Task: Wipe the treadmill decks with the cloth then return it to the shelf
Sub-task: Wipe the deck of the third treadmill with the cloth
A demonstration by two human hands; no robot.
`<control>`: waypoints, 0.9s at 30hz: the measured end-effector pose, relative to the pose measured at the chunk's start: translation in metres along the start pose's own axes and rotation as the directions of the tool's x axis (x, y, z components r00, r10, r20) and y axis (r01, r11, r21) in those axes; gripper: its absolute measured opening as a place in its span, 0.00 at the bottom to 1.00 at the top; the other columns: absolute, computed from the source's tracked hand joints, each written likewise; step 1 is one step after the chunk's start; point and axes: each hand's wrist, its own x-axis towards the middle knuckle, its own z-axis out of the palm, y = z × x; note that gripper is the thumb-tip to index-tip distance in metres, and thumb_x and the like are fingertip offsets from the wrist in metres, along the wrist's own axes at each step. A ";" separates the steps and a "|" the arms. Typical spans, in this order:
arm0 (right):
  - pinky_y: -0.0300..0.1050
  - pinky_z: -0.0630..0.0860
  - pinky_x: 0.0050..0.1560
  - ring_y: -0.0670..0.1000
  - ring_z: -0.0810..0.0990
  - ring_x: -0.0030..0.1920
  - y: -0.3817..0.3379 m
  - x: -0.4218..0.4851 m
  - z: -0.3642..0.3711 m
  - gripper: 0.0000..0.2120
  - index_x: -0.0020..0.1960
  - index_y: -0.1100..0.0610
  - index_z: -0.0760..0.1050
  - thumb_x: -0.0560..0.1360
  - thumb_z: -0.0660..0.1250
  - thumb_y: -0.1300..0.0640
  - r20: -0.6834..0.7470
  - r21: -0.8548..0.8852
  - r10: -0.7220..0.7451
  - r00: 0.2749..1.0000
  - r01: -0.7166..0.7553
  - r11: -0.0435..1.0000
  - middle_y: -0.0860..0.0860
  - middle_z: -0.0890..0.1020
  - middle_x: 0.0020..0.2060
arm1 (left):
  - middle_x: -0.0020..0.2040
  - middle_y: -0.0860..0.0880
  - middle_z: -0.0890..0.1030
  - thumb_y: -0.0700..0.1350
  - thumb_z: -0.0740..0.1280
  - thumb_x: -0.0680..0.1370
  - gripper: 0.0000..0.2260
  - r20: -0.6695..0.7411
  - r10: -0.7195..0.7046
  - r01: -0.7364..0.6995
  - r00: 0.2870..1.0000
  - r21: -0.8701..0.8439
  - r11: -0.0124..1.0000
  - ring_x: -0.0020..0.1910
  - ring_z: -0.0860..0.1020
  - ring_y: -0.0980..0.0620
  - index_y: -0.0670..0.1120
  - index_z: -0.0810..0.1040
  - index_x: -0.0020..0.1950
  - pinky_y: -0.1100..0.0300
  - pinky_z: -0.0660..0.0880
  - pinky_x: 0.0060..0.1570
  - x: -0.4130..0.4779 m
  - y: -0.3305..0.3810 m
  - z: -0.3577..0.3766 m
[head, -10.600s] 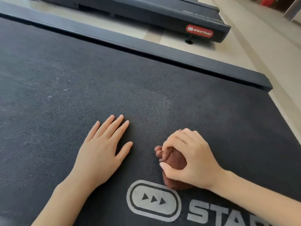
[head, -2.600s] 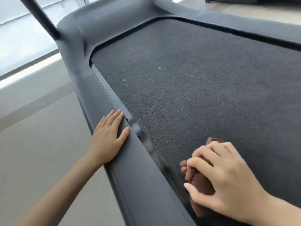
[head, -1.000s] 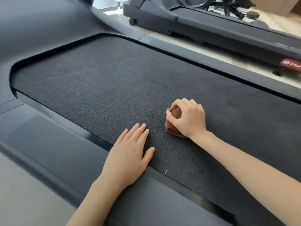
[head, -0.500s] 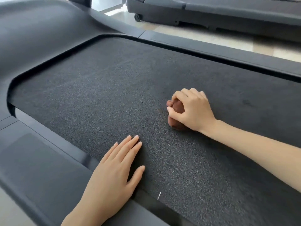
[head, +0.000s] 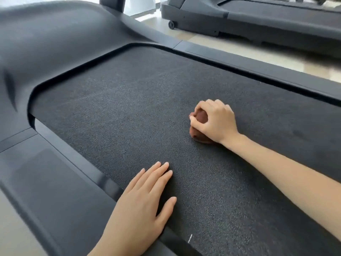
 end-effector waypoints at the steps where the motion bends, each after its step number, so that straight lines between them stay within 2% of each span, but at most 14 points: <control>1: 0.49 0.68 0.48 0.56 0.76 0.48 -0.007 0.019 0.012 0.14 0.45 0.52 0.76 0.70 0.65 0.41 0.000 -0.020 0.032 0.999 -0.032 0.999 0.50 0.80 0.42 | 0.69 0.55 0.70 0.58 0.54 0.76 0.24 -0.001 -0.009 0.009 1.000 -0.010 1.000 0.71 0.64 0.53 0.47 0.73 0.66 0.55 0.59 0.66 0.000 -0.001 0.000; 4: 0.50 0.66 0.50 0.57 0.75 0.52 -0.025 0.062 0.043 0.16 0.48 0.51 0.75 0.71 0.62 0.40 -0.020 -0.087 0.142 0.990 -0.143 0.986 0.51 0.80 0.48 | 0.69 0.55 0.70 0.57 0.55 0.75 0.24 0.005 -0.027 0.027 1.000 -0.020 0.999 0.71 0.63 0.54 0.48 0.73 0.67 0.54 0.59 0.68 0.000 0.000 0.000; 7: 0.53 0.65 0.53 0.59 0.74 0.55 -0.046 0.081 0.062 0.19 0.52 0.52 0.75 0.71 0.60 0.40 -0.057 -0.144 0.259 0.964 -0.265 0.953 0.54 0.79 0.52 | 0.69 0.55 0.70 0.56 0.55 0.75 0.24 0.018 -0.026 0.025 1.000 0.030 0.999 0.71 0.64 0.54 0.48 0.73 0.67 0.48 0.66 0.67 0.001 0.002 -0.001; 10: 0.54 0.65 0.54 0.59 0.74 0.55 -0.057 0.076 0.059 0.19 0.53 0.53 0.74 0.72 0.59 0.40 -0.059 -0.165 0.287 0.956 -0.293 0.942 0.54 0.79 0.52 | 0.70 0.55 0.68 0.55 0.54 0.75 0.24 0.068 -0.009 0.007 0.998 0.036 0.999 0.72 0.62 0.55 0.49 0.72 0.68 0.46 0.61 0.69 -0.001 0.002 -0.003; 12: 0.52 0.65 0.52 0.58 0.74 0.53 -0.063 0.056 0.049 0.18 0.51 0.52 0.74 0.72 0.60 0.40 -0.028 -0.134 0.217 0.976 -0.218 0.967 0.53 0.79 0.50 | 0.73 0.58 0.62 0.55 0.52 0.76 0.24 0.087 0.000 0.005 0.996 -0.059 0.998 0.74 0.54 0.61 0.51 0.69 0.70 0.55 0.50 0.73 -0.001 -0.002 -0.005; 14: 0.50 0.65 0.50 0.57 0.74 0.50 -0.076 0.023 0.038 0.16 0.49 0.52 0.74 0.72 0.61 0.40 -0.004 -0.095 0.097 0.995 -0.097 0.991 0.52 0.79 0.46 | 0.72 0.60 0.62 0.54 0.53 0.77 0.21 0.092 0.040 -0.023 0.995 -0.177 0.984 0.73 0.52 0.65 0.53 0.70 0.69 0.61 0.47 0.73 -0.002 -0.012 -0.011; 17: 0.51 0.67 0.47 0.55 0.75 0.45 -0.100 -0.036 0.015 0.15 0.45 0.51 0.75 0.70 0.60 0.40 0.005 -0.026 -0.049 0.999 0.049 0.998 0.49 0.78 0.40 | 0.66 0.59 0.73 0.50 0.57 0.77 0.16 0.055 0.102 -0.090 0.993 -0.179 0.980 0.68 0.65 0.65 0.52 0.77 0.61 0.58 0.61 0.70 -0.008 -0.042 -0.030; 19: 0.52 0.69 0.45 0.54 0.75 0.42 -0.114 -0.072 0.001 0.13 0.41 0.50 0.75 0.69 0.61 0.41 -0.003 0.048 -0.119 0.993 0.119 0.992 0.47 0.77 0.37 | 0.61 0.58 0.77 0.48 0.61 0.76 0.14 -0.021 0.071 -0.073 0.997 -0.113 0.991 0.64 0.71 0.62 0.51 0.80 0.58 0.54 0.68 0.66 -0.019 -0.070 -0.043; 21: 0.51 0.69 0.44 0.53 0.74 0.40 -0.128 -0.096 -0.006 0.11 0.40 0.50 0.75 0.67 0.64 0.42 -0.002 0.100 -0.182 0.983 0.181 0.978 0.46 0.76 0.37 | 0.61 0.58 0.77 0.51 0.59 0.76 0.15 -0.080 -0.018 0.015 0.997 -0.034 0.999 0.64 0.72 0.60 0.51 0.79 0.59 0.54 0.67 0.66 -0.032 -0.100 -0.055; 24: 0.50 0.70 0.43 0.52 0.74 0.39 -0.147 -0.096 0.001 0.11 0.40 0.50 0.76 0.67 0.65 0.43 -0.003 0.128 -0.255 0.967 0.253 0.959 0.46 0.76 0.36 | 0.65 0.57 0.74 0.57 0.52 0.74 0.23 -0.160 -0.220 0.230 0.962 0.045 0.972 0.68 0.67 0.57 0.52 0.78 0.62 0.50 0.60 0.70 -0.045 -0.131 -0.066; 27: 0.48 0.69 0.43 0.52 0.74 0.39 -0.167 -0.063 0.022 0.12 0.39 0.50 0.76 0.67 0.63 0.42 -0.013 0.146 -0.237 0.971 0.237 0.961 0.46 0.76 0.35 | 0.66 0.57 0.74 0.59 0.50 0.73 0.25 -0.203 -0.329 0.346 0.922 0.056 0.936 0.70 0.64 0.58 0.53 0.77 0.62 0.52 0.56 0.72 -0.044 -0.138 -0.067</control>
